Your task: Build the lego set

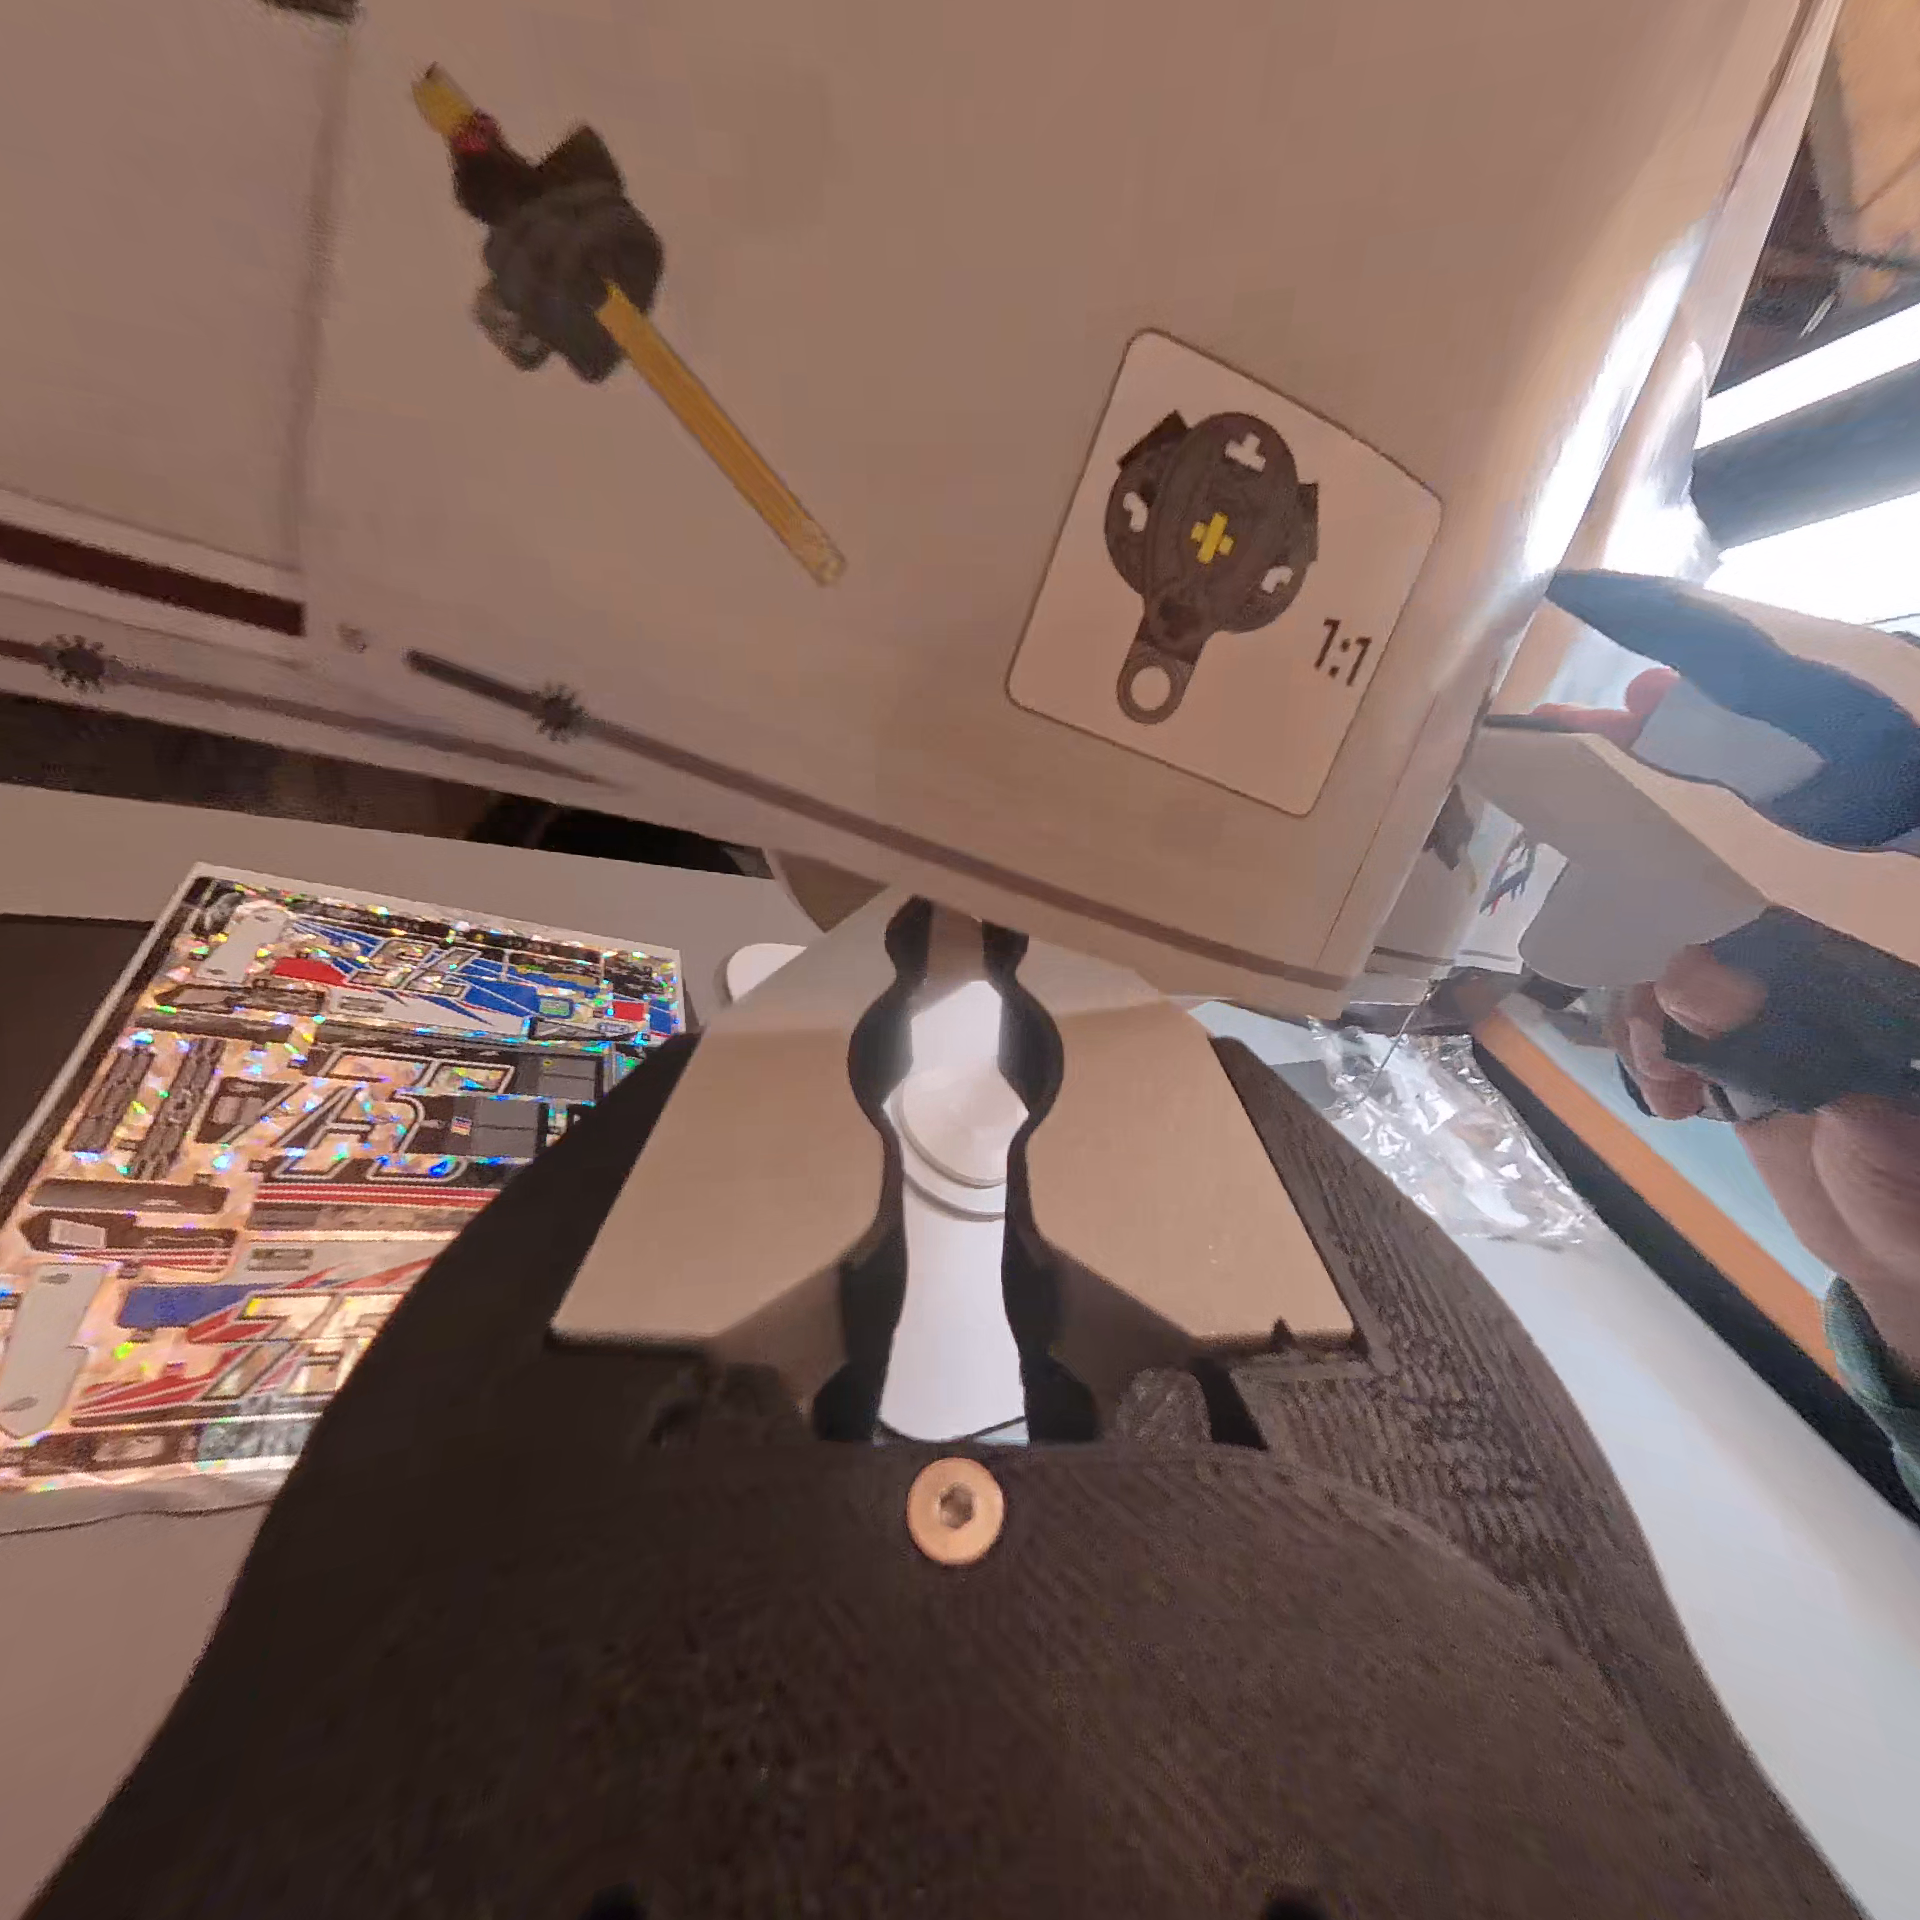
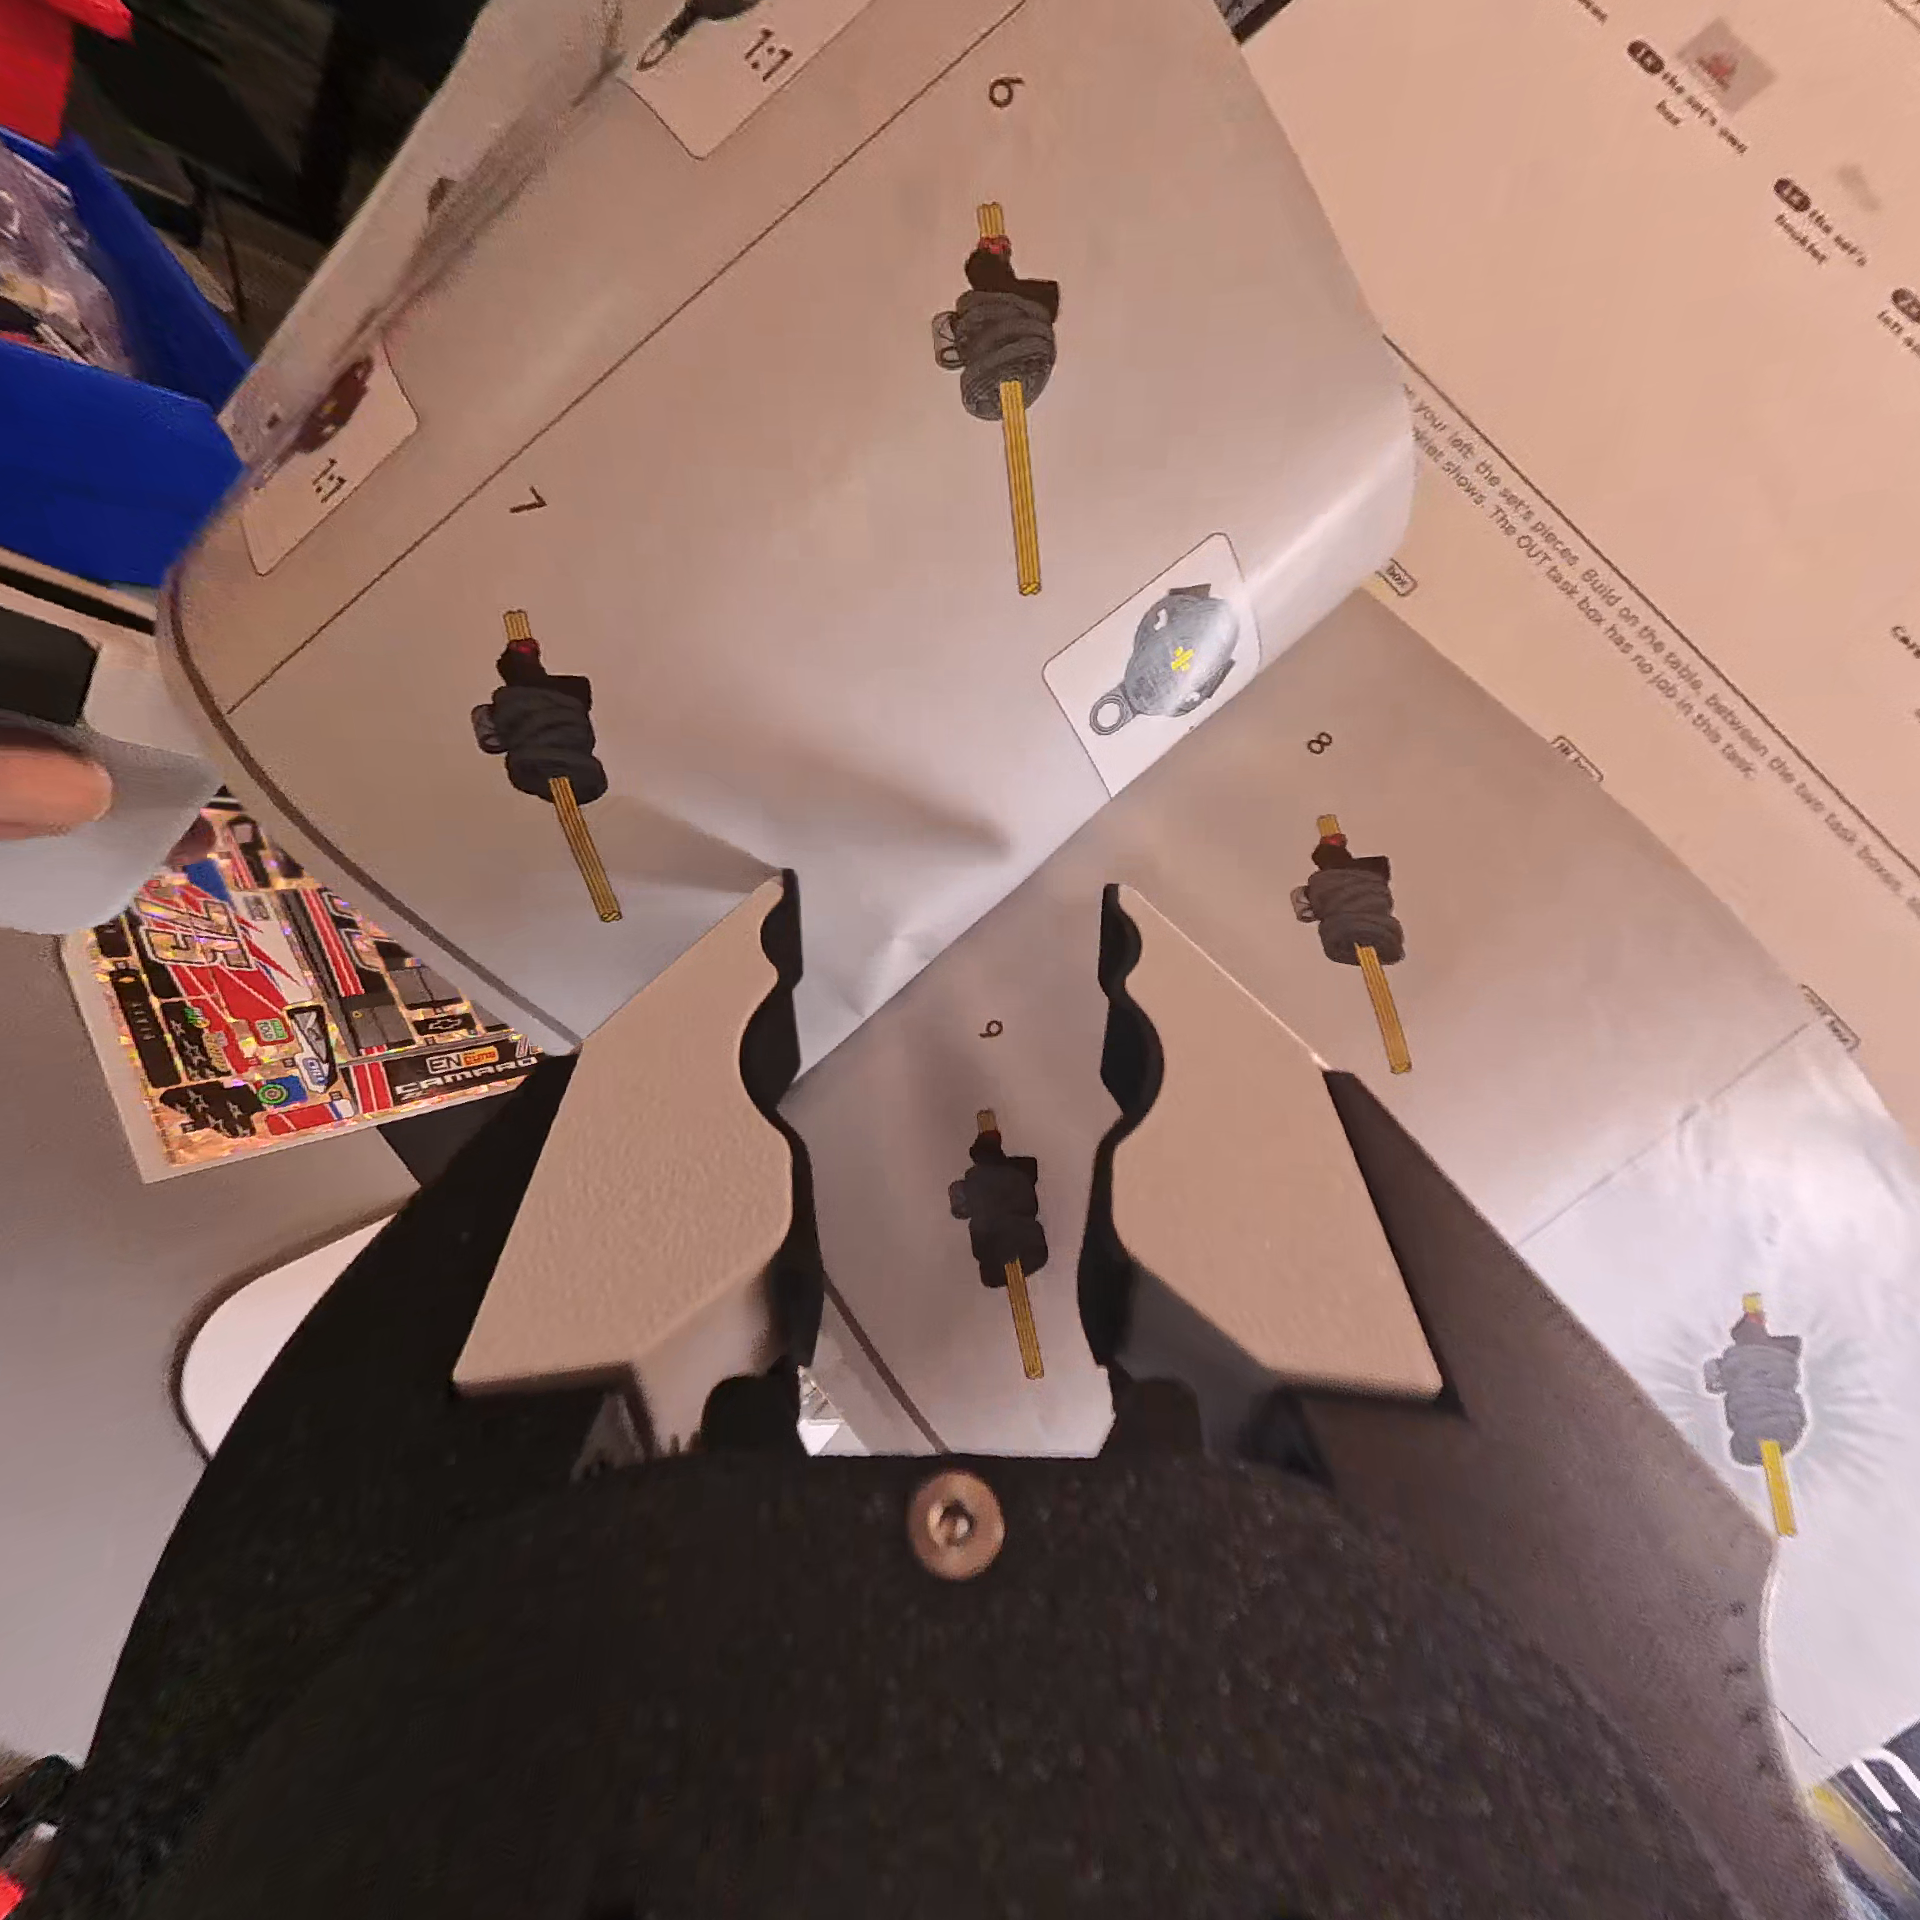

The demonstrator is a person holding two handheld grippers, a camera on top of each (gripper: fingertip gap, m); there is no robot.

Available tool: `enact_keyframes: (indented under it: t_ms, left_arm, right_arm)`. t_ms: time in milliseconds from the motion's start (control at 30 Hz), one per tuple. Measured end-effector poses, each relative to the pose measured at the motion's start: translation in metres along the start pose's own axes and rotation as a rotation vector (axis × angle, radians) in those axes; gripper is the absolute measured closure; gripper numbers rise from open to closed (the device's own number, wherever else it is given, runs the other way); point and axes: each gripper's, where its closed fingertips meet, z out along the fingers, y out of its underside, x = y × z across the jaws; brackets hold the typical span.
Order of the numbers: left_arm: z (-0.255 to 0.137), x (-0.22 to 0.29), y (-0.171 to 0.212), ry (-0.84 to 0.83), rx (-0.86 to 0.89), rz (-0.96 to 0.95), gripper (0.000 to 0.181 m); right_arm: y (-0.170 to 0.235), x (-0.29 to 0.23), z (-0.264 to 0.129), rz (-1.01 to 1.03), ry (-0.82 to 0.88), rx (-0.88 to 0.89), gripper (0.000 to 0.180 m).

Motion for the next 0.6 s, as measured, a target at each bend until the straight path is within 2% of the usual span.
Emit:
enact_keyframes:
  t_ms: [100,267,333,433,600]
  left_arm:
    - [-0.003,0.0,0.003,0.054,0.044,-0.124,0.175]
    - [-0.007,-0.005,0.015,0.305,0.222,-0.656,0.179]
    - [-0.007,-0.007,0.022,0.363,0.295,-0.794,0.18]
    - [-0.009,-0.006,0.022,0.37,0.379,-0.833,0.18]
    - [-0.013,-0.004,0.022,0.295,0.435,-0.844,0.18]
  right_arm:
    - [-0.003,-0.002,0.002,-0.028,-0.016,0.001,0.127]
    - [-0.007,-0.013,0.011,-0.134,-0.04,-0.023,0.133]
    - [-0.006,-0.019,0.017,-0.204,-0.033,-0.052,0.132]
    - [-0.003,-0.03,0.025,-0.31,-0.028,-0.101,0.133]
    - [0.002,-0.046,0.033,-0.481,-0.009,-0.164,0.146]
